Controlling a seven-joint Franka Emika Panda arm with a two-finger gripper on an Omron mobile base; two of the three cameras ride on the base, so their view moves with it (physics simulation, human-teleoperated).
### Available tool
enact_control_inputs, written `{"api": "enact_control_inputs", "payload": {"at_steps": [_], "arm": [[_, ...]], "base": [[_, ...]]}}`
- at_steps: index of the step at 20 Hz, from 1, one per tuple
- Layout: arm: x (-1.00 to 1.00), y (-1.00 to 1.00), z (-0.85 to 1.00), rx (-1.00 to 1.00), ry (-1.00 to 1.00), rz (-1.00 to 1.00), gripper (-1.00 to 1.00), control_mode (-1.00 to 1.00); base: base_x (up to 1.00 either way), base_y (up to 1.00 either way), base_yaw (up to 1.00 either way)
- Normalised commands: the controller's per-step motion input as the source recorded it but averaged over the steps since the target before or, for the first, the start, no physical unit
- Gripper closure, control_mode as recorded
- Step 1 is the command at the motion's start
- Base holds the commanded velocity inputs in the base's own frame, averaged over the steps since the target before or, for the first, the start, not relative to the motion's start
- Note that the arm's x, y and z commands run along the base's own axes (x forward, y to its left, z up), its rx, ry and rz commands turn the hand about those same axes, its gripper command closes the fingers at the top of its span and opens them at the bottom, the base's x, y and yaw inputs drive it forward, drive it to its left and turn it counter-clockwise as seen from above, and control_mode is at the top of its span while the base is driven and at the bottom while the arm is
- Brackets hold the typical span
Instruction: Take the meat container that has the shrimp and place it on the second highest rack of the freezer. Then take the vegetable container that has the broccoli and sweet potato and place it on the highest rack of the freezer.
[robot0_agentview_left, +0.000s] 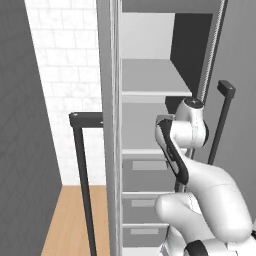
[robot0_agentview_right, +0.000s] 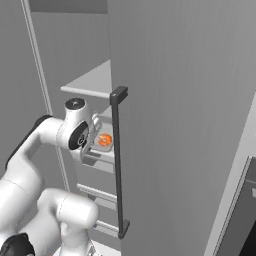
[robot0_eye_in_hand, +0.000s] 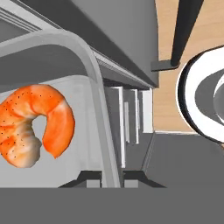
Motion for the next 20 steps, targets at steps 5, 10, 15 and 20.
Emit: {"api": "enact_control_inputs", "payload": {"at_steps": [5,10,15,20], "arm": [[0.57,0.0,-0.32,0.0,-0.15,0.0,1.0,-1.0],[0.87,-0.05,0.0,0.0,0.0,-0.01,1.0,-1.0],[0.73,-0.03,0.0,0.0,0.0,-0.03,1.0,-1.0],[0.63,-0.2,-0.09,0.0,0.02,-0.02,1.0,-1.0]], "base": [[0.0,0.0,0.0],[0.0,0.0,0.0],[0.0,0.0,0.0],[0.0,0.0,0.0]]}}
